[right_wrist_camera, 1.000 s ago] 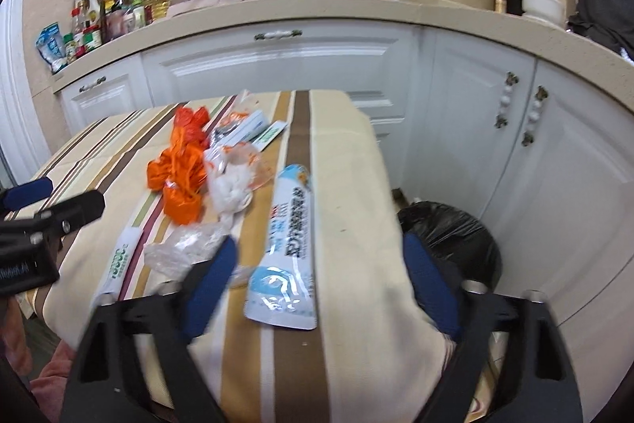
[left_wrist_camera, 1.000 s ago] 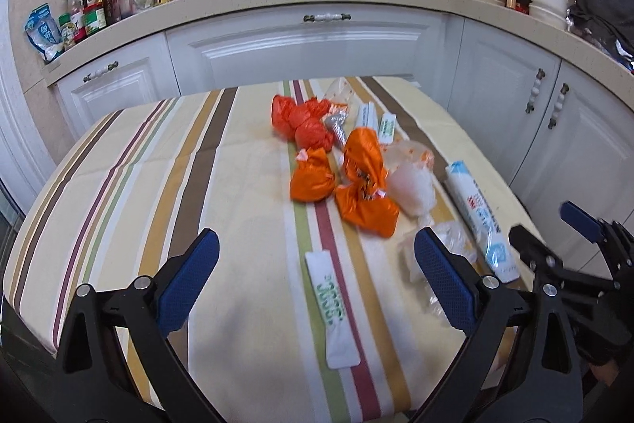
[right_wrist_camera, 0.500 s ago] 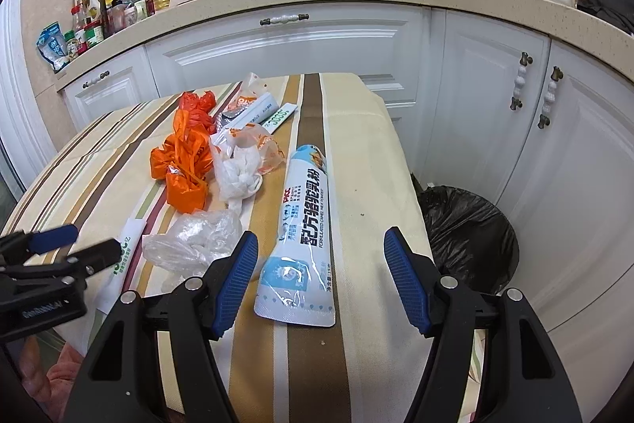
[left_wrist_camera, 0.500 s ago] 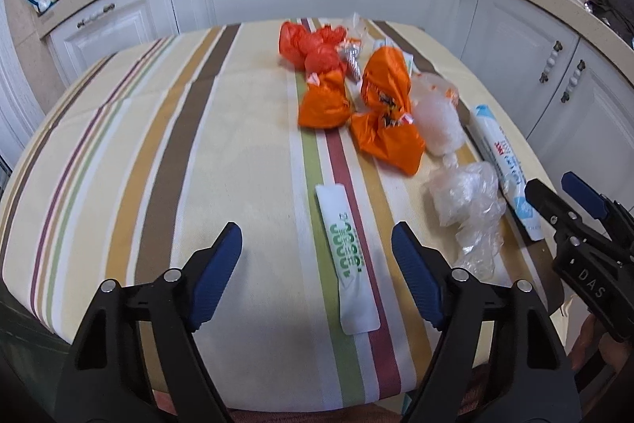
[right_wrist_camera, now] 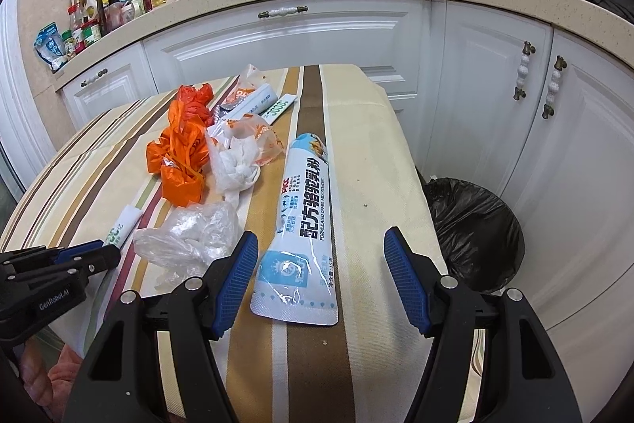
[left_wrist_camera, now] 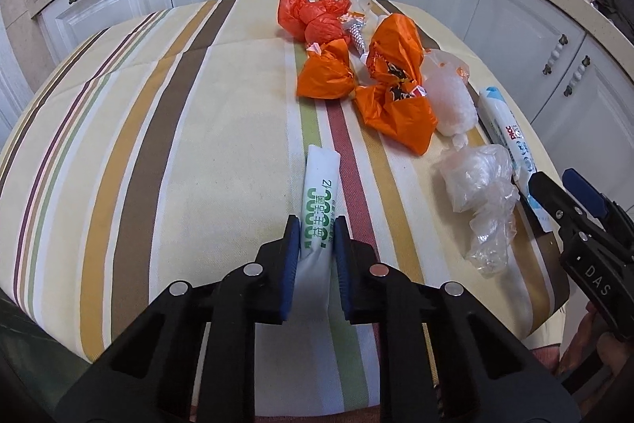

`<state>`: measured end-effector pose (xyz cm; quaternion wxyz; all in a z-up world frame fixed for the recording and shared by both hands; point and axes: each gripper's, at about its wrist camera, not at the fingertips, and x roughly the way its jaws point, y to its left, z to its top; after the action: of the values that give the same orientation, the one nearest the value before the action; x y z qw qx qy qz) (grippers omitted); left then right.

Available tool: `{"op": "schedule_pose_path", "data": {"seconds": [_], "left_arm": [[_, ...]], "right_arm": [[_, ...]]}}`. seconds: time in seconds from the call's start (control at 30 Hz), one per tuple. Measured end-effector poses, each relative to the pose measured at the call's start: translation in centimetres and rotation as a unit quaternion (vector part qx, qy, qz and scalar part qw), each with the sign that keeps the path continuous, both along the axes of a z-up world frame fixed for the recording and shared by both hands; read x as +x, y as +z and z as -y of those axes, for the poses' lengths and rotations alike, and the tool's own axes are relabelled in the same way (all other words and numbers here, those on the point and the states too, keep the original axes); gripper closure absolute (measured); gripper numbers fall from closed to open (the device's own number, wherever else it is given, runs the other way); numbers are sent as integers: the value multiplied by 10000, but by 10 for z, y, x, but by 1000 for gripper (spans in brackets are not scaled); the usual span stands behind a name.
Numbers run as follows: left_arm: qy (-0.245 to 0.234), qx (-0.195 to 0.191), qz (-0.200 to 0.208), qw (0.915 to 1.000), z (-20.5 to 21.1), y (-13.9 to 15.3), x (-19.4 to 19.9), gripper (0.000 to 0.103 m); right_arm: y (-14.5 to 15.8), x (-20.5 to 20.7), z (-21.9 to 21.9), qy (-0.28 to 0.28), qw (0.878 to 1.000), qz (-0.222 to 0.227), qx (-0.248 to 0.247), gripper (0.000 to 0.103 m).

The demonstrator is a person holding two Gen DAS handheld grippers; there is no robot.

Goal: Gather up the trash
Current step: 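Lower the left tool onto the white-green tube and close it, then close the right tool on the white-blue tube beside the clear bags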

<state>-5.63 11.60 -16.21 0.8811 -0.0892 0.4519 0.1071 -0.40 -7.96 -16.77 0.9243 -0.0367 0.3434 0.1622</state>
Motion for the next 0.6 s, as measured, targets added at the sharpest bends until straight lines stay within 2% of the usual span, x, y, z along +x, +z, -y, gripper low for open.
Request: {"op": "schedule_pose_path", "data": {"seconds": [0.3,0.5,0.57,0.6], "left_arm": [[60,180,163,9997,-6,0,6,87],[49,262,234,9994,-6,1,5,87],[37,264,248,9993,-6,1,5,87],[39,269,260,9993,-6,2,5,87]], "right_arm": [[-2,1,-2,18,10000,58,-24,39],[-10,4,-6,106,9999,-80,-91,54],[-13,5,-6,183,9997,-145,-81,61],[-13,5,-6,185,9997,-146,-66,61]]}}
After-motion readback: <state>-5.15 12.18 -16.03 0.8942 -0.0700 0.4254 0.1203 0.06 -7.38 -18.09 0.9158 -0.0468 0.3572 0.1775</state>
